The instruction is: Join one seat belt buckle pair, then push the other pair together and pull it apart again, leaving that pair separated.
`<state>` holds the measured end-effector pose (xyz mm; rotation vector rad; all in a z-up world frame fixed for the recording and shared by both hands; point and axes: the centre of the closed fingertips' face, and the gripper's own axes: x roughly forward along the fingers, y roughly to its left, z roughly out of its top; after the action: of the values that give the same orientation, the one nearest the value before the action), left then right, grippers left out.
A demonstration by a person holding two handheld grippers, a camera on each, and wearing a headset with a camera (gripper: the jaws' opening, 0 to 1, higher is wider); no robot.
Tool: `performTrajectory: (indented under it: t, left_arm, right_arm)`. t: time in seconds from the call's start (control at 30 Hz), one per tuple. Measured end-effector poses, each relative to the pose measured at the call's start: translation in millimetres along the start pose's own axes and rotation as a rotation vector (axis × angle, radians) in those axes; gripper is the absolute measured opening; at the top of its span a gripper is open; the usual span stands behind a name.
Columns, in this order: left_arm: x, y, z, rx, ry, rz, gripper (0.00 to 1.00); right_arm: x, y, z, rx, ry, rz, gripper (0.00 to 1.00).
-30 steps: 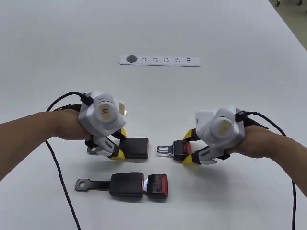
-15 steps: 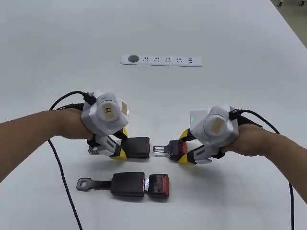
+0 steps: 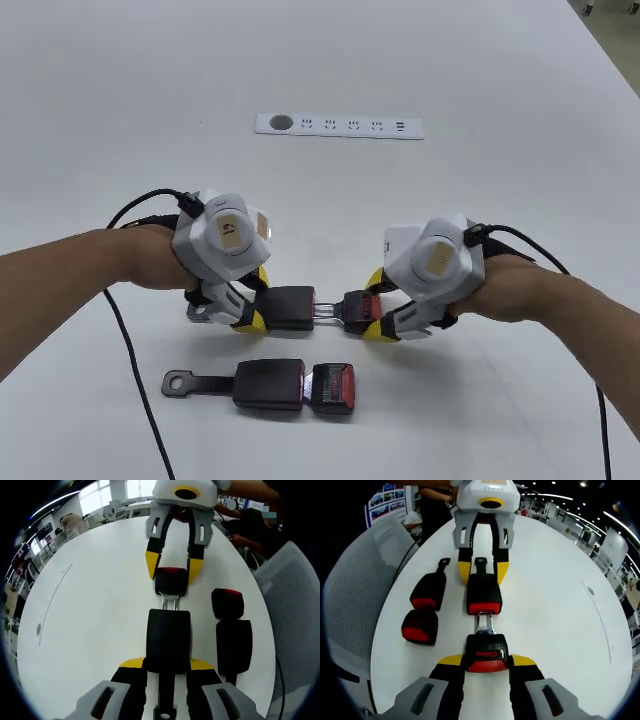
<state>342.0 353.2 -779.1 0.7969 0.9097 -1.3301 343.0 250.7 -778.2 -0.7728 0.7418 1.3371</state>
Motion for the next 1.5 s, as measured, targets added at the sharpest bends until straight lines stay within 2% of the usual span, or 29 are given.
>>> performTrajectory:
  t: [0.27, 0.5, 0.73, 1.5]
  left_arm:
    - [1.2, 2.3, -2.4, -0.001, -0.003, 0.0, 0.31]
    - [2.0, 1.8, -2.4, 0.006, 0.001, 0.001, 0.31]
    - [1.9, 2.8, -3.4, 0.0, -0.016, 0.009, 0.31]
    - [3.1, 1.8, -1.9, 0.019, -0.009, 0.003, 0.3]
  right_arm:
    - [3.5, -0.1, 6.6, 0.004, -0.013, 0.001, 0.31]
    - [5.5, 0.0, 9.5, -0.024, -0.014, -0.005, 0.31]
    - [6.2, -0.4, 9.9, -0.004, -0.025, -0.008, 0.3]
    - [8.4, -1.0, 14.6, 0.013, -0.003, -0.011, 0.29]
